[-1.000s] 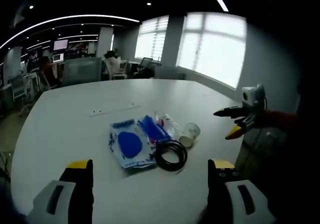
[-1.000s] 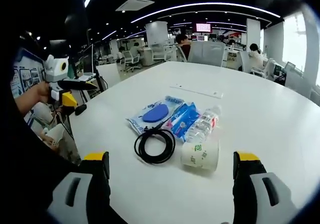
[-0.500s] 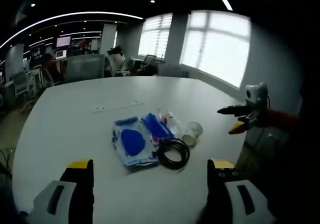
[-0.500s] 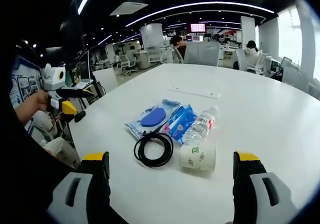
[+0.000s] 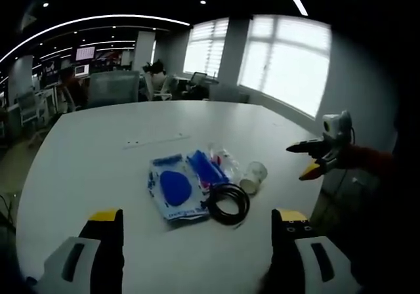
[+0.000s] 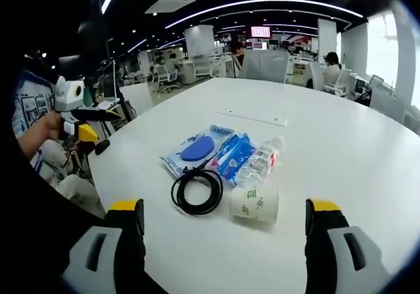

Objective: Arrange the tabletop items into an orderly group along one side of the table until the central work area is clear of visible clutter.

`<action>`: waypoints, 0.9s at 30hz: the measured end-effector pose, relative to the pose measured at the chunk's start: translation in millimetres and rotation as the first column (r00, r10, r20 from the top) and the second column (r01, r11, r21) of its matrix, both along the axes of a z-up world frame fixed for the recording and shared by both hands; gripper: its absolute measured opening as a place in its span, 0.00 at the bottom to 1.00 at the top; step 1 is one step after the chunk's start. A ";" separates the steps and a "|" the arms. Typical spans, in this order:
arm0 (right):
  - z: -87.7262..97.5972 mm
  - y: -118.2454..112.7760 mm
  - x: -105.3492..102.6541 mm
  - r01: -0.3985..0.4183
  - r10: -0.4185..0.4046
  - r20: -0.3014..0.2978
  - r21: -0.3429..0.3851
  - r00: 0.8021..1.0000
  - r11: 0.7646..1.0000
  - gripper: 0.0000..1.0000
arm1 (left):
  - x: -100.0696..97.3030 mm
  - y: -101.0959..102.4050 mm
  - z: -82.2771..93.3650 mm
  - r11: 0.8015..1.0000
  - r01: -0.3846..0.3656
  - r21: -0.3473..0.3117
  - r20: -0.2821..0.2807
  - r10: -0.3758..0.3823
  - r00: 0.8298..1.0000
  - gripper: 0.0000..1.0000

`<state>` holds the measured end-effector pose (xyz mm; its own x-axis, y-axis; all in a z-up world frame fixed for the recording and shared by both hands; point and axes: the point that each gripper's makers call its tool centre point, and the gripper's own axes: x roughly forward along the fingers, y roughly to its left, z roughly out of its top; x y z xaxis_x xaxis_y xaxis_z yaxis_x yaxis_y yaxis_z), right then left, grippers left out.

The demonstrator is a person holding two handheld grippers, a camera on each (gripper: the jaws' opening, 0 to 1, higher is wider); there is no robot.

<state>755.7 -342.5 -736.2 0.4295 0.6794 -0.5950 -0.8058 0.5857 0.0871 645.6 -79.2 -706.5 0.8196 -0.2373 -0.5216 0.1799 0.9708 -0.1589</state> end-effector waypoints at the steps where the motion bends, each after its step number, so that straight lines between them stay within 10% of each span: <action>1: 0.1 0.0 0.3 0.000 0.000 0.001 0.000 1.000 1.000 0.99 | 0.4 0.0 0.7 1.000 -0.001 -0.001 0.000 0.001 1.000 0.93; 27: 7.3 -1.0 6.5 0.002 -0.002 0.002 -0.019 1.000 1.000 0.95 | 17.1 -23.5 12.7 0.998 0.044 -0.050 0.021 -0.043 0.999 0.91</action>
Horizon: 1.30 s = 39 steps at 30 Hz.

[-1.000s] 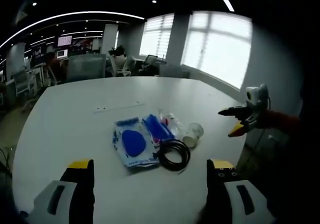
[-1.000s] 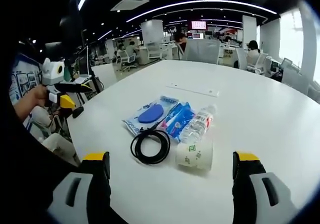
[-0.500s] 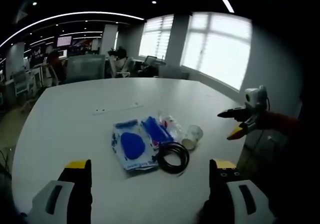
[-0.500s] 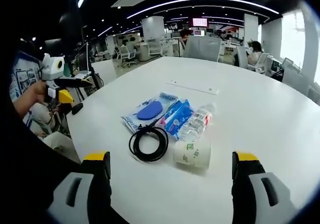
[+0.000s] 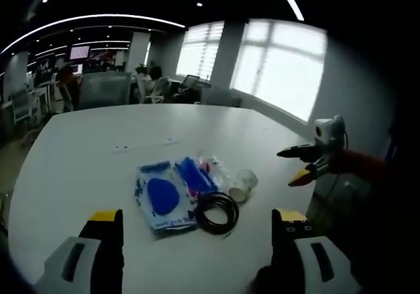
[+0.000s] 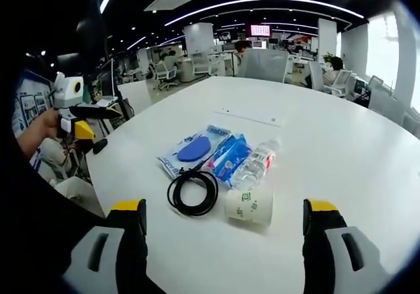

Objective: Arrange the tabletop items into an orderly group along one side of the table until the central work area is clear of visible clutter.

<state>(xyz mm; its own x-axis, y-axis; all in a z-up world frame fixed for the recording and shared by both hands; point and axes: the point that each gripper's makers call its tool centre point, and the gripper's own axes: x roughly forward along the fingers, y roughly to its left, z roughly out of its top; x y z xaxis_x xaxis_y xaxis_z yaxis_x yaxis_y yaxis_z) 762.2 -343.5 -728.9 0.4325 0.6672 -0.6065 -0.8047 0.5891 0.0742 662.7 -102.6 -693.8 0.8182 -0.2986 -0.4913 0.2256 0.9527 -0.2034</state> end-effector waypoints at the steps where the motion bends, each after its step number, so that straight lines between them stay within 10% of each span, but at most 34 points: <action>1: 0.0 -0.2 0.4 0.000 0.000 0.001 -0.002 1.000 1.000 0.95 | 1.5 -4.6 1.4 1.000 0.004 -0.006 0.001 -0.004 1.000 0.90; 39: 19.0 6.2 64.2 0.129 -0.126 -0.044 0.072 0.991 0.989 0.74 | 76.4 -56.5 -5.4 0.992 0.127 0.015 -0.018 -0.127 0.992 0.68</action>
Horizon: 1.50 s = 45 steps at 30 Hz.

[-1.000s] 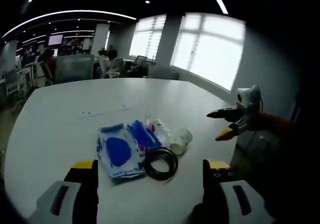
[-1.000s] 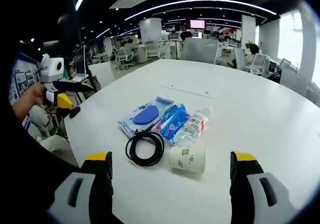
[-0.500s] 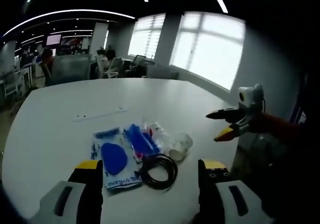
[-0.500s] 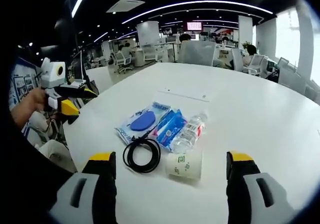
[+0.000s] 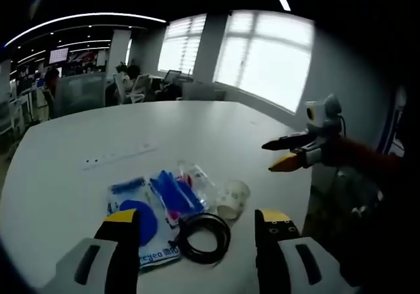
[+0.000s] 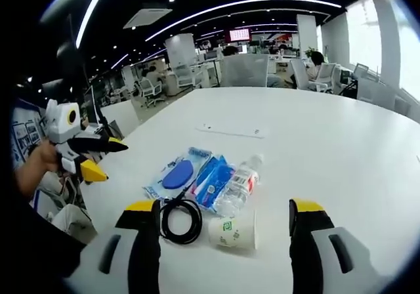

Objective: Arrange the tabletop items into an orderly group along one side of the table until the central work area is clear of visible clutter.

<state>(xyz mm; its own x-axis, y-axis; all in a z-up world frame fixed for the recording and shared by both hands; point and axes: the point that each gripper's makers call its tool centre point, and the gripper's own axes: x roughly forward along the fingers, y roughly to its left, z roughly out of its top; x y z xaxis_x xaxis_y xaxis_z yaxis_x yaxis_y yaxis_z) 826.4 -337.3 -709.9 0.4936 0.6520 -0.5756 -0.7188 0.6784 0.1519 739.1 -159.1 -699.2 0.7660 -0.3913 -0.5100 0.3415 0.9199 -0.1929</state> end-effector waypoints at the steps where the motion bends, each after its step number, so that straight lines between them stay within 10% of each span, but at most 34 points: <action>1: -0.1 0.2 1.9 0.001 -0.001 -0.001 -0.001 1.000 1.000 0.74 | 2.2 -2.1 0.0 1.000 0.003 -0.001 0.000 -0.003 1.000 0.67; 30: -5.0 32.6 78.5 -0.005 0.004 -0.060 -0.030 0.998 1.000 0.69 | 63.4 -40.0 -5.6 0.999 0.007 -0.033 -0.014 -0.007 1.000 0.64; 45: -8.3 55.9 111.6 -0.039 0.032 -0.131 -0.053 0.991 0.998 0.65 | 84.4 -73.7 -30.2 0.992 0.009 -0.129 -0.171 -0.031 0.985 0.67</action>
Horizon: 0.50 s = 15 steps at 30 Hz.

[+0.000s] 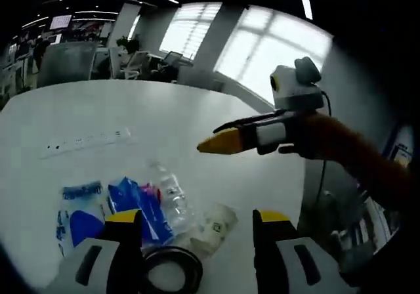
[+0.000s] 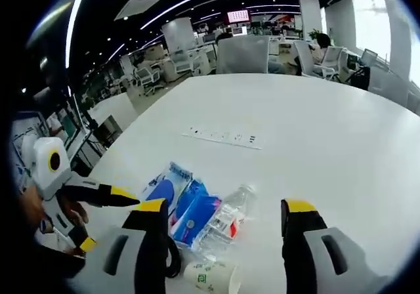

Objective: Arrange the tabletop items into an orderly group along one side of the table until the central work area is clear of visible clutter.

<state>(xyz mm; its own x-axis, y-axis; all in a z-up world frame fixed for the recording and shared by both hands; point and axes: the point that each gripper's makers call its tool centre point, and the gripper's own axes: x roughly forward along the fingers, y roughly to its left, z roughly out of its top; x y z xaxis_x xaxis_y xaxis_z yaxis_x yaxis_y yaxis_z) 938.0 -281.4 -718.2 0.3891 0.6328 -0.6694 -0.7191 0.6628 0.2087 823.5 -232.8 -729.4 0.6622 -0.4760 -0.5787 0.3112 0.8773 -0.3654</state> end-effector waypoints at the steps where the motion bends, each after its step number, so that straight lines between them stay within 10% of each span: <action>1: -0.7 0.9 -0.6 0.001 -0.001 -0.010 0.002 1.000 1.000 0.64 | 1.9 -4.0 -2.2 1.000 0.011 0.000 -0.007 -0.011 1.000 0.67; 15: -23.1 -0.9 37.1 0.110 -0.101 -0.136 0.063 0.986 0.992 0.53 | 26.2 -24.1 -30.0 0.999 0.045 0.003 -0.166 -0.044 0.985 0.65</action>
